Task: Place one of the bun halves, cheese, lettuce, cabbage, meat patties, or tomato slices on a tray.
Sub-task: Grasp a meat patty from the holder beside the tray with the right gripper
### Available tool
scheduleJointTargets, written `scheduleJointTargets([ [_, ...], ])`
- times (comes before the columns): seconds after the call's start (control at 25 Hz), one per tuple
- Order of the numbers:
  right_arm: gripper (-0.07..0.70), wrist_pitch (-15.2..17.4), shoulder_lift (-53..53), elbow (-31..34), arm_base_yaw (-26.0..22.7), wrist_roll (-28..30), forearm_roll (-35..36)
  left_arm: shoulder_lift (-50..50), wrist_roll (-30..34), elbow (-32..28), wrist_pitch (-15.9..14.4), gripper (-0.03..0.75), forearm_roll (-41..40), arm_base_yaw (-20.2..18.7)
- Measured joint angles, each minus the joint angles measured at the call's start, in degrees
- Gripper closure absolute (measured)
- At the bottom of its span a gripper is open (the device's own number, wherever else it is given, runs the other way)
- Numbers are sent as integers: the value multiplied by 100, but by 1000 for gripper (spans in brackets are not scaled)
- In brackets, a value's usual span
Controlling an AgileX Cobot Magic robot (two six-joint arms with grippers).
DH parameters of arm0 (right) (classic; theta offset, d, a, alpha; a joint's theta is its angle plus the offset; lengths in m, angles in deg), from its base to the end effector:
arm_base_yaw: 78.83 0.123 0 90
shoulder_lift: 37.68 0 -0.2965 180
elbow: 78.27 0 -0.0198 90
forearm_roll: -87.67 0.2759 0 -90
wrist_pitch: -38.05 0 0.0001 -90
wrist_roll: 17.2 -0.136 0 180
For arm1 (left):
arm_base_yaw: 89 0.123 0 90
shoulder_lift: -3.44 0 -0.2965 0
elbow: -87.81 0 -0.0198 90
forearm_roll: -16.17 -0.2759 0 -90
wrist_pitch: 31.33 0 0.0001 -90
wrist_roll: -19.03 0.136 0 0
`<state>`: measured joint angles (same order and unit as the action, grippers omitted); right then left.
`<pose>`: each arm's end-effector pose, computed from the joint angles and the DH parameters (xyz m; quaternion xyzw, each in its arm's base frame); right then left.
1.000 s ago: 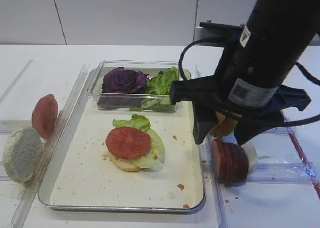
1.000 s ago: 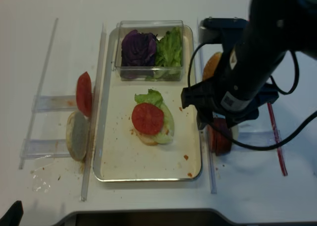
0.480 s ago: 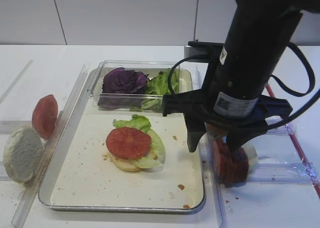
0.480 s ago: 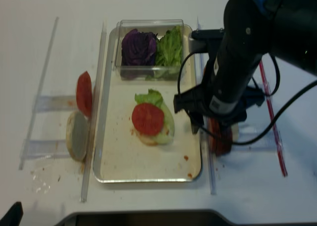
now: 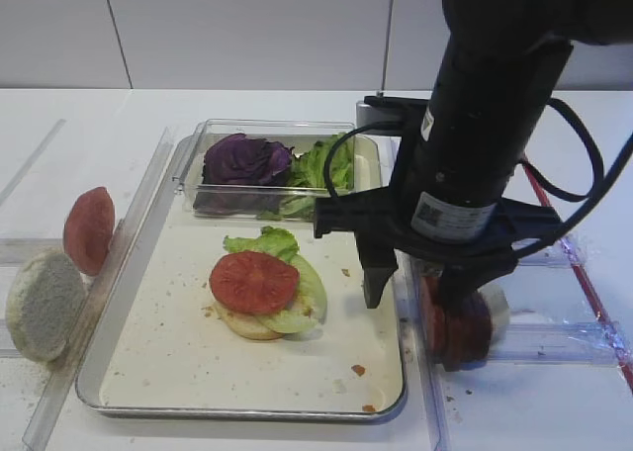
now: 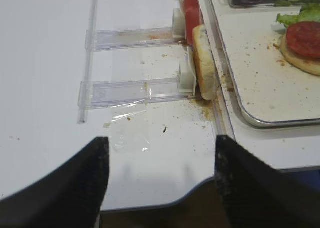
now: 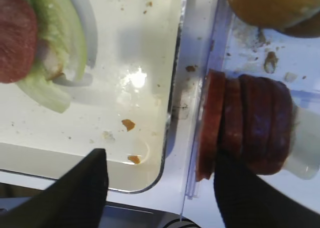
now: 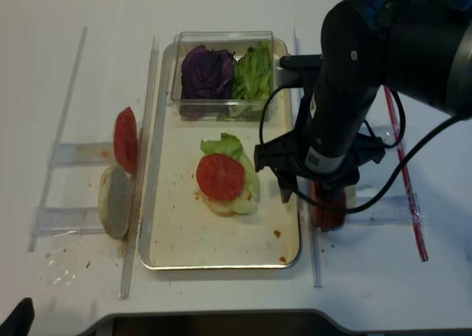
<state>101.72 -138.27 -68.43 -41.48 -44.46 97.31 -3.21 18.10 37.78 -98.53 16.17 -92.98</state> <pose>0.2535 0.2191 0.2030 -0.0543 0.9942 0.0926 0.0021 0.0379 -0.0026 0.2495 0.0235 0.8821 -0.0201 0.4700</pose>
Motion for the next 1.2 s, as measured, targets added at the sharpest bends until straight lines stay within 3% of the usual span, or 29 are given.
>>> scheduleJointTargets([
  [0.4, 155, -148, -13, 0, 0, -9, 38, 0, 0, 0, 0, 283, 0, 0],
  [1.0, 157, -102, -487, -4, 0, -9, 38, 0, 0, 0, 0, 283, 0, 0],
  [1.2, 247, -31, -487, -4, 0, -9, -110, 0, 0, 0, 0, 283, 0, 0],
])
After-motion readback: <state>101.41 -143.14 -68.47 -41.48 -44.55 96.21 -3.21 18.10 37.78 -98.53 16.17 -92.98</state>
